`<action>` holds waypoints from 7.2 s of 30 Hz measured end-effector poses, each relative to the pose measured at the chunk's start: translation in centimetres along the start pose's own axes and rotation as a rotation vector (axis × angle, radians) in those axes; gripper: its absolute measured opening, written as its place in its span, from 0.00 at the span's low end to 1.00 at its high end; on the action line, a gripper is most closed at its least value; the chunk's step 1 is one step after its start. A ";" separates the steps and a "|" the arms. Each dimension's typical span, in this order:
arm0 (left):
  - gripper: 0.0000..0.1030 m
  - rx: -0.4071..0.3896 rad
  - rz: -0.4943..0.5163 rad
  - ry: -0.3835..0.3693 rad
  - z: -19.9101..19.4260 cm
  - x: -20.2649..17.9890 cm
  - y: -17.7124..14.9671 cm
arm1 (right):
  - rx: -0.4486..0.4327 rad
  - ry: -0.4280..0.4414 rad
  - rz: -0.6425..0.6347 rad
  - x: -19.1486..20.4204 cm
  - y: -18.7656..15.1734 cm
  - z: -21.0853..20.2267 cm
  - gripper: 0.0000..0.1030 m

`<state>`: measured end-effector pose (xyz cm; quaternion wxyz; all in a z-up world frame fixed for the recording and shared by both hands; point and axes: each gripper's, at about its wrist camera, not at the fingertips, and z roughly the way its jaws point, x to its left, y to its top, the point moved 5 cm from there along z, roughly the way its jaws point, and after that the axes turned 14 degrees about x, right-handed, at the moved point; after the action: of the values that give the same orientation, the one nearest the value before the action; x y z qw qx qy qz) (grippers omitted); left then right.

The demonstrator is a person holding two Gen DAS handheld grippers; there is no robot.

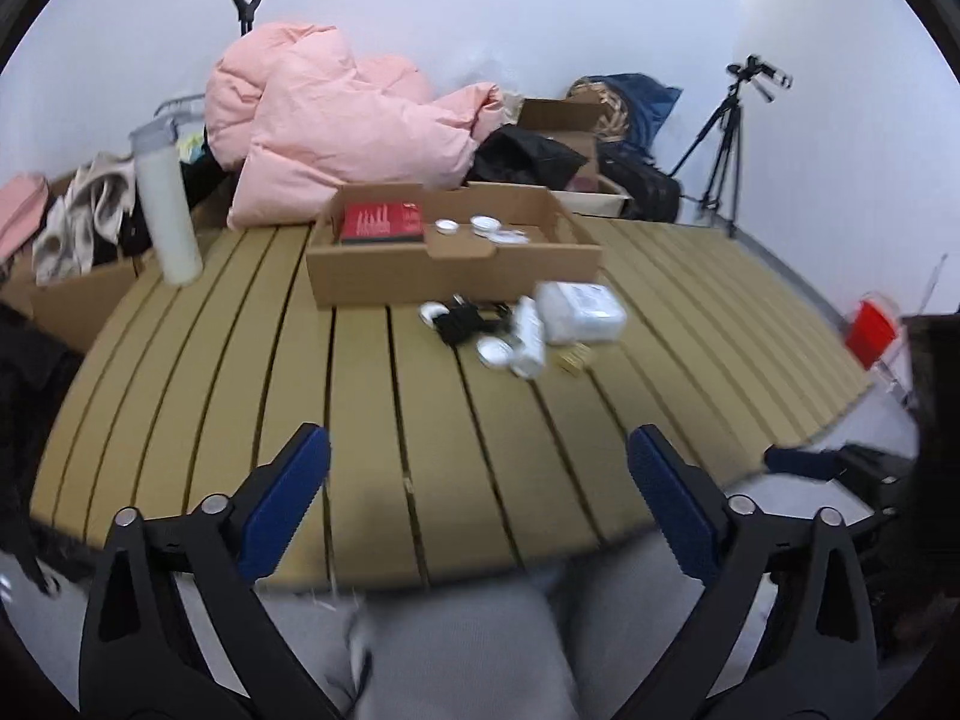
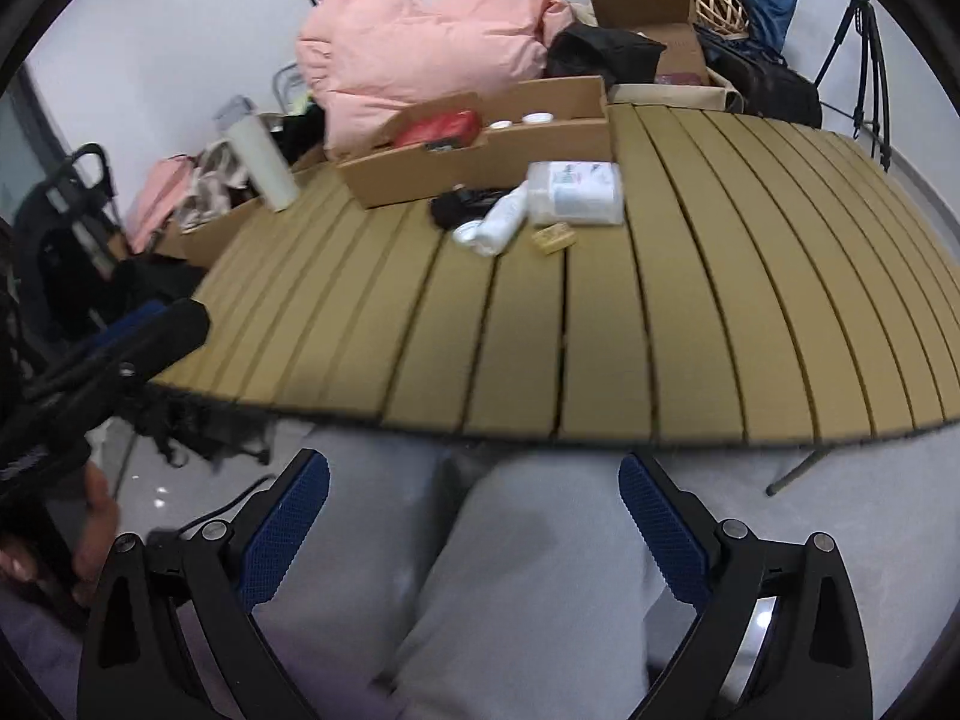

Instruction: Organize objects

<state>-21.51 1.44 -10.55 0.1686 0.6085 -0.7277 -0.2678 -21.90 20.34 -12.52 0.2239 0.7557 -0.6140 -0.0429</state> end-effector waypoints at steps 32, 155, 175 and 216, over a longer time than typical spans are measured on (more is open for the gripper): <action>0.35 0.176 -0.114 -0.132 10.5 2.0 6.9 | -0.043 -0.133 -0.018 -3.6 11.3 7.0 0.36; 1.00 0.146 -0.099 0.019 -4.8 0.4 -6.9 | -0.020 -0.059 -0.076 4.9 -4.3 -3.6 0.82; 0.74 0.186 0.019 -0.118 14.1 2.4 4.0 | 0.030 0.069 0.202 -2.0 13.9 12.6 0.29; 0.25 0.098 -0.109 -0.155 0.4 1.2 -0.8 | 0.024 0.028 -0.041 -0.2 4.4 5.6 0.29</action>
<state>-21.33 0.22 -11.49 0.0668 0.6322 -0.7166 -0.2869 -27.87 18.27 -15.81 0.2223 0.7714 -0.5955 -0.0295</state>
